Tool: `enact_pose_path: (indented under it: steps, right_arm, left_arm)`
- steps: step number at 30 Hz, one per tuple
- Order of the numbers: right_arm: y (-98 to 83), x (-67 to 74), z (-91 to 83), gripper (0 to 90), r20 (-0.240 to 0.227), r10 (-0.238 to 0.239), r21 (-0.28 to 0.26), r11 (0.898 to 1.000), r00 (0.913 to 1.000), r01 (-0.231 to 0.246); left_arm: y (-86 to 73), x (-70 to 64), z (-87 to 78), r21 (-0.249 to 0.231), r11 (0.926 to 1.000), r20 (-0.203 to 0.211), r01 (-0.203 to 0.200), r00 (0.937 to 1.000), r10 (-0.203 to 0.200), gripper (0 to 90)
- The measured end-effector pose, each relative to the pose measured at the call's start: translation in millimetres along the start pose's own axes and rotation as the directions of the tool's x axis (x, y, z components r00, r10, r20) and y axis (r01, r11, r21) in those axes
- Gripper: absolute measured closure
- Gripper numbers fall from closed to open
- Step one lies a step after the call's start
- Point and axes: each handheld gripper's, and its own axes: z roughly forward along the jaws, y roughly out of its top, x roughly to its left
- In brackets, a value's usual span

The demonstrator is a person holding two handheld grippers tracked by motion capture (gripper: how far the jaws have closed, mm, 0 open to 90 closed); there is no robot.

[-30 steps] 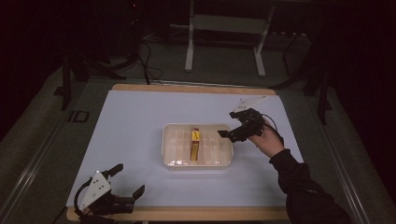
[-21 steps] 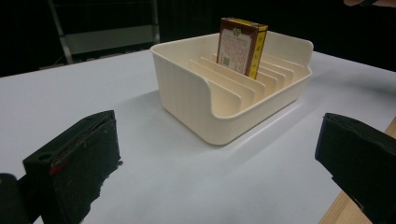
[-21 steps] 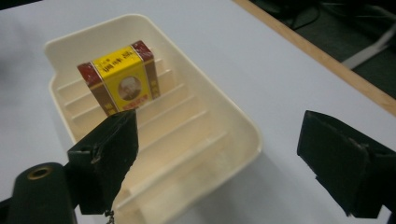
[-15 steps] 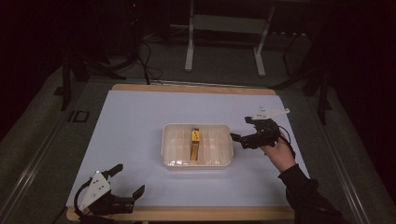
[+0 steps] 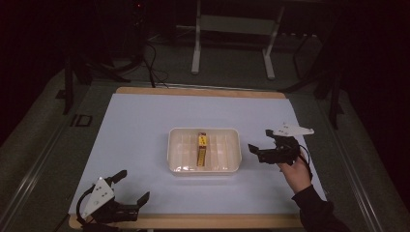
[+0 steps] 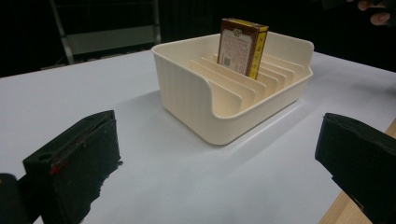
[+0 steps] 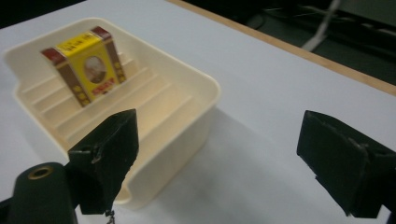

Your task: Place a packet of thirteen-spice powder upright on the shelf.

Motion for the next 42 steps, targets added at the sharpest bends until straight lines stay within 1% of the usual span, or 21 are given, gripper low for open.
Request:
enact_pose_path:
  steps: [3,4,5,6,8,10,13,16,21,26,27,29,33,37,42]
  right_arm:
    - [-8.5,1.0,-2.0,12.8,0.023,0.021,-0.001,1.0,0.9995,-0.021]
    - [-11.5,1.4,-2.9,12.8,0.038,0.029,-0.007,1.0,0.9989,-0.028]
    - [-14.3,1.5,-3.3,12.8,0.042,0.038,-0.013,0.999,0.9984,-0.038]
    - [-16.7,1.4,-3.6,12.8,0.036,0.046,-0.011,0.999,0.9983,-0.046]
    - [-22.1,1.9,-5.1,12.8,0.054,0.051,-0.021,0.999,0.9972,-0.05]
    - [-27.2,2.2,-6.0,12.8,0.048,0.06,-0.02,0.998,0.9971,-0.059]
    - [-34.9,3.5,-7.3,12.8,0.064,0.061,-0.012,0.998,0.9961,-0.06]
    - [-42.2,4.1,-10.1,12.8,0.069,0.074,-0.014,0.997,0.9948,-0.073]
    - [-49.9,4.3,-13.7,12.8,0.091,0.068,-0.022,0.998,0.9935,-0.066]
    - [-56.3,6.1,-18.9,12.9,0.086,0.067,-0.04,0.997,0.9941,-0.064]
    - [-58.1,6.8,-20.5,12.9,0.083,0.063,-0.033,0.998,0.9945,-0.061]
    - [-61.4,8.2,-23.8,13.2,0.094,0.062,-0.042,0.997,0.9937,-0.058]
    - [-68.6,9.7,-31.6,13.4,0.089,0.075,-0.038,0.997,0.9932,-0.072]
    - [-75.8,10.2,-34.8,13.4,0.088,0.078,-0.021,0.997,0.993,-0.077]
    - [-76.2,7.9,-37.4,13.4,0.098,0.083,-0.043,0.996,0.9917,-0.079]
  left_arm:
    - [-0.1,-0.2,0.2,0.002,1.0,-0.001,-0.002,1.0,0.002,0.1]
    - [0.0,-0.3,0.3,0.003,1.0,-0.001,-0.002,1.0,0.002,0.1]
    - [0.0,-0.3,0.3,0.003,1.0,-0.002,-0.003,1.0,0.003,0.1]
    - [-0.1,-0.3,0.2,0.003,1.0,-0.002,-0.003,1.0,0.003,0.1]
    - [-0.1,-0.3,0.2,0.004,1.0,-0.002,-0.003,1.0,0.003,0.1]
    - [-0.2,-0.3,0.1,0.004,1.0,-0.002,-0.003,1.0,0.003,0.1]
    - [-0.3,-0.3,0.3,0.006,1.0,-0.002,0.0,1.0,0.0,0.1]
    - [-0.3,-0.7,0.2,0.012,0.9999,-0.002,-0.005,1.0,0.005,0.1]
    - [-0.4,-1.2,0.6,0.016,0.9999,-0.002,-0.005,1.0,0.005,0.1]
    - [-0.5,-1.8,0.5,0.018,0.9998,0.0,-0.008,1.0,0.008,0.1]
    - [-0.5,-1.7,0.6,0.019,0.9998,0.001,-0.008,1.0,0.008,0.1]
    - [-0.6,-1.5,0.8,0.024,0.9996,0.003,-0.011,0.9999,0.011,0.1]
    - [-0.7,-2.3,1.9,0.036,0.9993,0.003,-0.011,0.9999,0.011,0.1]
    - [-0.9,-2.6,3.2,0.052,0.9985,0.008,-0.016,0.9999,0.015,0.1]
    - [-0.6,-3.0,3.8,0.05,0.9987,0.014,-0.011,0.9998,0.01,0.1]
